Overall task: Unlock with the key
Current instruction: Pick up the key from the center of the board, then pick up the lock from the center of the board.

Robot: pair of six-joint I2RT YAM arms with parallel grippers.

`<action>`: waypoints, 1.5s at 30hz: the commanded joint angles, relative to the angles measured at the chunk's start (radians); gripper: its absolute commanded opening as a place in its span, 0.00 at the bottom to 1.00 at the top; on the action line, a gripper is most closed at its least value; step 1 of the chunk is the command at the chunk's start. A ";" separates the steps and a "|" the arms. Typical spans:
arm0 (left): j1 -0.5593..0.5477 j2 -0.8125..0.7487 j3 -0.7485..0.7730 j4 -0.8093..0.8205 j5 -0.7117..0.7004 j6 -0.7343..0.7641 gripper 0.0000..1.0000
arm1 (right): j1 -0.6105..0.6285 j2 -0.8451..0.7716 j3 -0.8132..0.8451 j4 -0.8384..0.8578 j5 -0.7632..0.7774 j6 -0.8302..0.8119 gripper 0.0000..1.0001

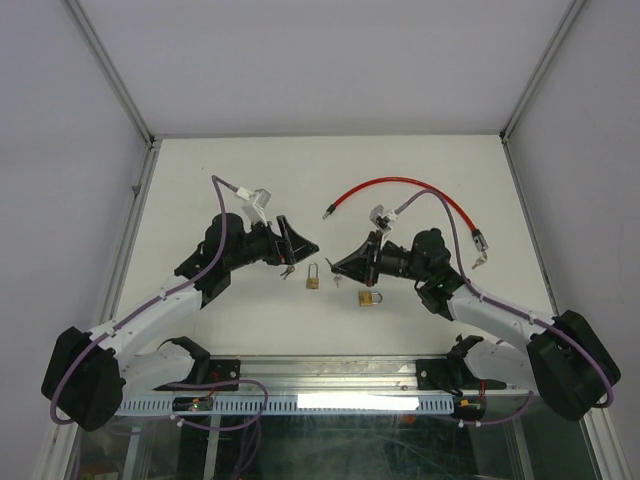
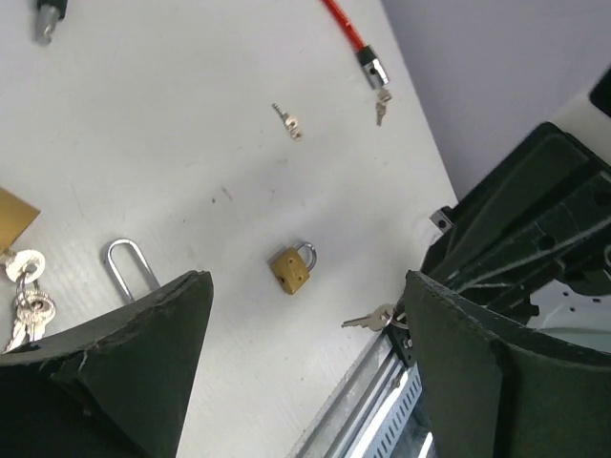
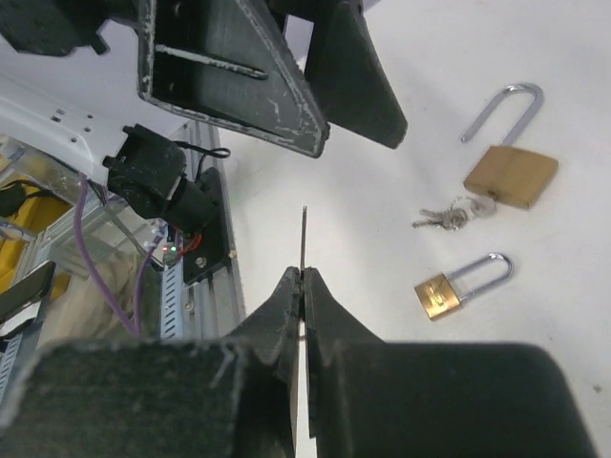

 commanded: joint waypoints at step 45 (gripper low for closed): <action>-0.337 0.867 0.703 -0.961 -0.581 -0.098 0.38 | -0.001 -0.327 -0.139 -0.202 0.729 -0.062 0.00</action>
